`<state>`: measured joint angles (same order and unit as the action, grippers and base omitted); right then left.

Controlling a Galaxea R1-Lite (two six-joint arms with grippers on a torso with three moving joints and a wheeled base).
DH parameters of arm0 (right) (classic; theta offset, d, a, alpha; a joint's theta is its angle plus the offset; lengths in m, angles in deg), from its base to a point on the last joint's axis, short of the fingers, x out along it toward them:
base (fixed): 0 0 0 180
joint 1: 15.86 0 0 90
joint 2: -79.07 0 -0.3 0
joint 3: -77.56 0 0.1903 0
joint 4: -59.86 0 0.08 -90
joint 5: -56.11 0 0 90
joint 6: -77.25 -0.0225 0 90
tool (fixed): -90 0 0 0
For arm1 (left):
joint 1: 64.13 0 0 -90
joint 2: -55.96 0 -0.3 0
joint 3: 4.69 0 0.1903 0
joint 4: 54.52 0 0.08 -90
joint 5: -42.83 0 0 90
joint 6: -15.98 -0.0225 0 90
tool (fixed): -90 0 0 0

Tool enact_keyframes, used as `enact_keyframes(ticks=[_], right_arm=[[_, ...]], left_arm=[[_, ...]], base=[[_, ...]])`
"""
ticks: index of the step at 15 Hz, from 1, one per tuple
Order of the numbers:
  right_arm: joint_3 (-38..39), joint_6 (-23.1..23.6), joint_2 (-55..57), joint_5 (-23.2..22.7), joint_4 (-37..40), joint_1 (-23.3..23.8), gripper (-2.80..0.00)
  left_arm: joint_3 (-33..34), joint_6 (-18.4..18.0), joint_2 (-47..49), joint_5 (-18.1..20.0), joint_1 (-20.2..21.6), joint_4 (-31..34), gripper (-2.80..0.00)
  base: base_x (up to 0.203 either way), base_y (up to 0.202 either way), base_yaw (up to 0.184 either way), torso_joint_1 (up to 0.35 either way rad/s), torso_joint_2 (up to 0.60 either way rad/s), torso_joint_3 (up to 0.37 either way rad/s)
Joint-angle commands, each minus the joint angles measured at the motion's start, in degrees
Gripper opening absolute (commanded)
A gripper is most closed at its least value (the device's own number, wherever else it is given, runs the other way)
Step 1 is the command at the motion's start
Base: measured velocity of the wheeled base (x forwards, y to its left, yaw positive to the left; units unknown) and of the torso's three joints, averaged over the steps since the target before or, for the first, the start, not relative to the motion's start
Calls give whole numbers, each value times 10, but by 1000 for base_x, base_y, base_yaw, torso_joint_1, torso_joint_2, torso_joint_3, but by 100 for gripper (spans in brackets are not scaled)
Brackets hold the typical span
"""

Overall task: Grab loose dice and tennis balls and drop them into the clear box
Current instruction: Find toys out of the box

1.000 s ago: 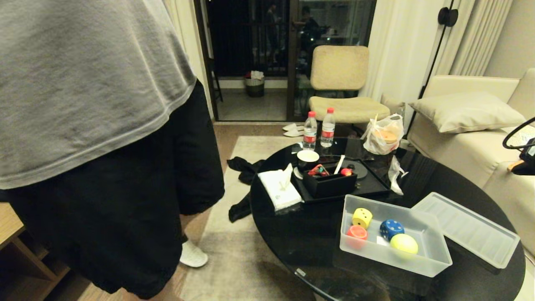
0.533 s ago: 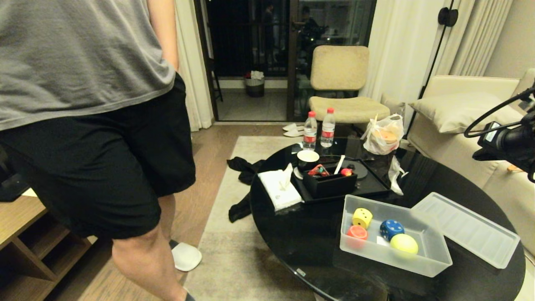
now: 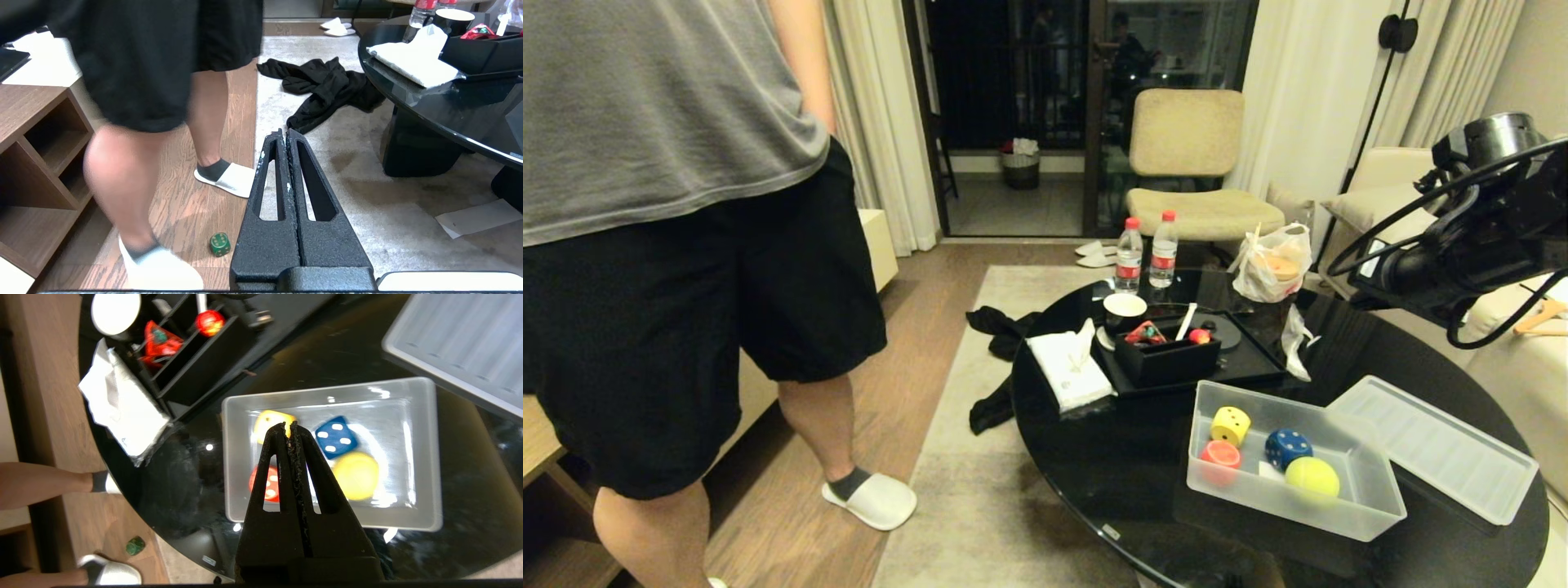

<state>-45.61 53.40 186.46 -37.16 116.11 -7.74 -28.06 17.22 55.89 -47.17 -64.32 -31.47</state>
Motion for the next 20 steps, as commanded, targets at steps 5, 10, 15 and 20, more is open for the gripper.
enact_keyframes(ticks=[5, 10, 15, 20], right_arm=[[65, -4, 0, 91, -75, -133, -280], [156, -1, -47, 156, -163, -214, -280], [304, 37, -150, 174, -267, -230, -280], [470, 79, -296, 196, -341, -229, -280]], left_arm=[[2, 1, 1, 0, 0, 0, -280], [2, 0, 1, 0, 0, 0, -280], [2, 0, 1, 0, 0, 0, -280], [2, 0, 1, 0, 0, 0, -280]], base=[[0, 0, 0, 0, 0, 0], [0, 0, 0, 0, 0, 0], [0, 0, 0, 0, 0, 0], [0, 0, 0, 0, 0, 0]])
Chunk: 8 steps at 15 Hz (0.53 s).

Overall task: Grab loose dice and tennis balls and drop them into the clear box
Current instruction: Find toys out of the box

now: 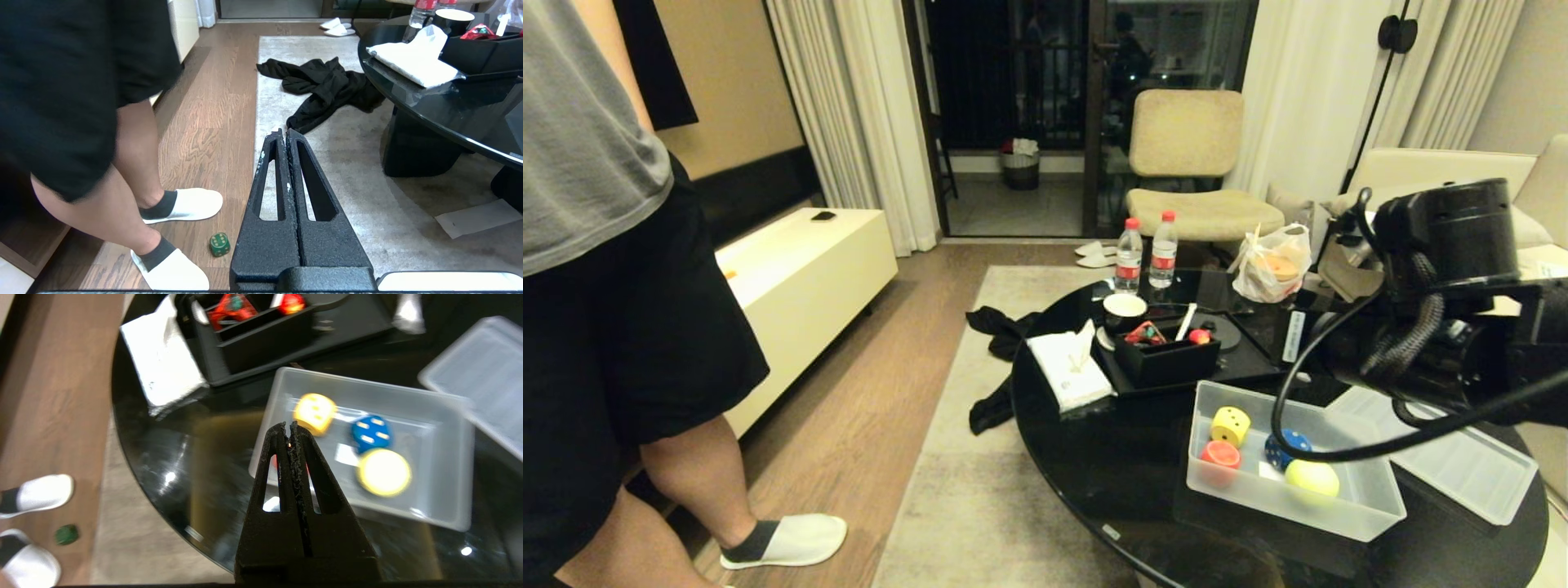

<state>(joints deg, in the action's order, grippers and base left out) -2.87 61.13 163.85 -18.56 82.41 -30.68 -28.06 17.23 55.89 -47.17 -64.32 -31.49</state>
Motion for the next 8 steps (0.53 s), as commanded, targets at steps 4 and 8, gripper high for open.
enact_keyframes(ticks=[4, 8], right_arm=[[116, 24, -121, 76, -6, 19, -280], [160, 47, -154, 72, -10, 128, -280]], left_arm=[[2, 0, 1, 0, 0, 0, -280], [2, 0, 1, 0, 0, 0, -280]], base=[[0, 0, 0, 0, 0, 0], [0, 0, 0, 0, 0, 0]])
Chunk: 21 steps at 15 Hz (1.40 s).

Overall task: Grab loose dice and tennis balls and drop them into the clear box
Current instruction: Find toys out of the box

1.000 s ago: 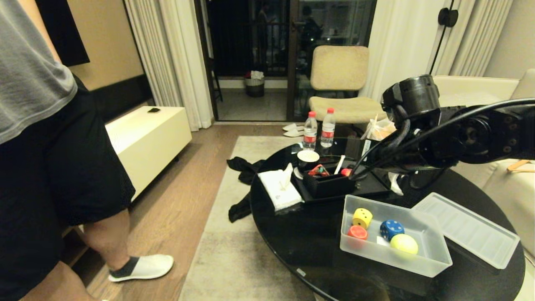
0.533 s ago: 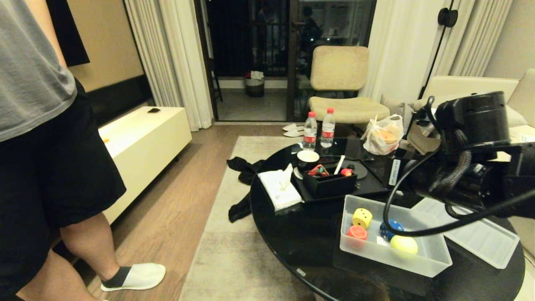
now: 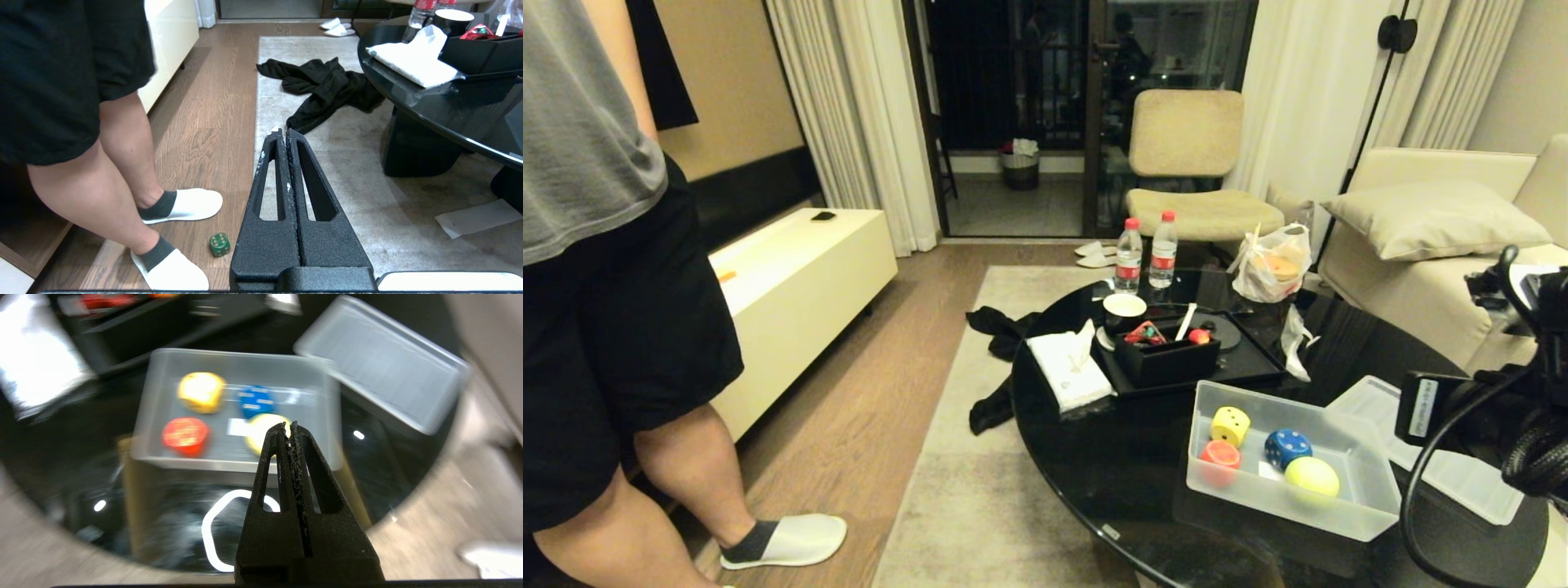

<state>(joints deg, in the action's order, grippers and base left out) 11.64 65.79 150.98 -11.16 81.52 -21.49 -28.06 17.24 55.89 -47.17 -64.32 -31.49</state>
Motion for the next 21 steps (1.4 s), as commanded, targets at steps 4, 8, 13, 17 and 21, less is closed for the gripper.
enact_keyframes(ticks=[4, 8, 13, 17, 21], right_arm=[[88, 22, -113, -14, 0, 75, -280], [169, 29, -229, 12, 4, 78, -280], [243, 52, -374, 38, 56, 78, -280], [259, 55, -433, 45, 116, 79, -280], [288, 58, -501, 45, 143, 80, -280]], left_arm=[[1, 0, 1, 0, 0, 0, -280], [2, 0, 1, 0, 0, 0, -280], [2, 0, 1, 0, 0, 0, -280], [2, 1, 1, 0, 0, 0, -280], [2, 1, 1, 0, 0, 0, -280]], base=[[0, 0, 0, 0, 0, 0], [0, 0, 0, 0, 0, 0], [0, 0, 0, 0, 0, 0], [0, 0, 0, 0, 0, 0], [0, 0, 0, 0, 0, 0]])
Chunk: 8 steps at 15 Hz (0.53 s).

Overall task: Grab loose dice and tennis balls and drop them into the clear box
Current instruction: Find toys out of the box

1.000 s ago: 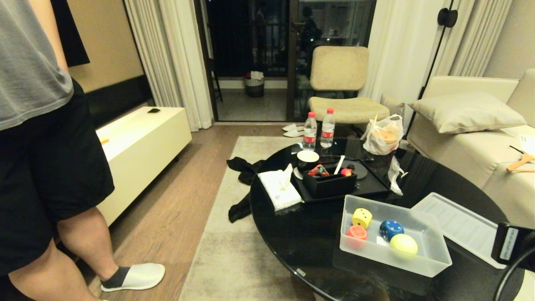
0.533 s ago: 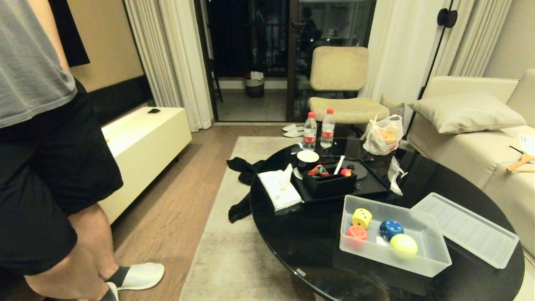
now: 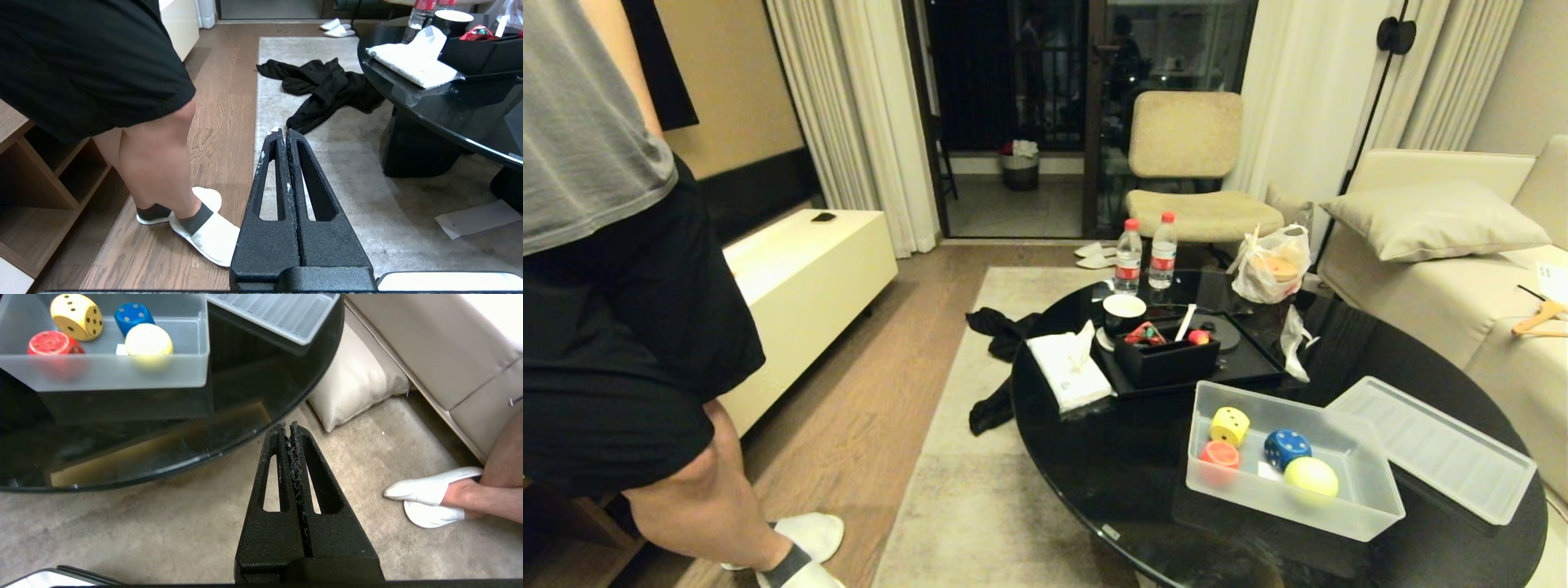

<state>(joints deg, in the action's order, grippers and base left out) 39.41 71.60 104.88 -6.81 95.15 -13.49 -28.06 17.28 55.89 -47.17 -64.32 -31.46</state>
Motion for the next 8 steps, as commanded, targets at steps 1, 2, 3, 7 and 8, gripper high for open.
enact_keyframes(ticks=[1, 2, 3, 7, 8], right_arm=[[15, 1, -55, 0, 9, 0, -280], [22, 6, -70, -3, 9, -1, -280], [31, 15, -89, -9, 7, -1, -280], [97, 41, -117, -78, -71, -3, -280], [113, 44, -120, -111, -115, -4, -280]], left_arm=[[1, 0, 1, 0, 0, 0, -280], [2, 0, 1, 0, 0, 0, -280], [1, 0, 1, 0, 0, 0, -280], [2, 0, 1, 0, 0, 0, -280], [2, 0, 1, 0, 0, 0, -280]], base=[[0, 0, 0, 0, 0, 0], [0, 0, 0, 0, 0, 0], [0, 0, 0, 0, 0, 0], [0, 0, 0, 0, 0, 0], [0, 0, 0, 0, 0, 0]])
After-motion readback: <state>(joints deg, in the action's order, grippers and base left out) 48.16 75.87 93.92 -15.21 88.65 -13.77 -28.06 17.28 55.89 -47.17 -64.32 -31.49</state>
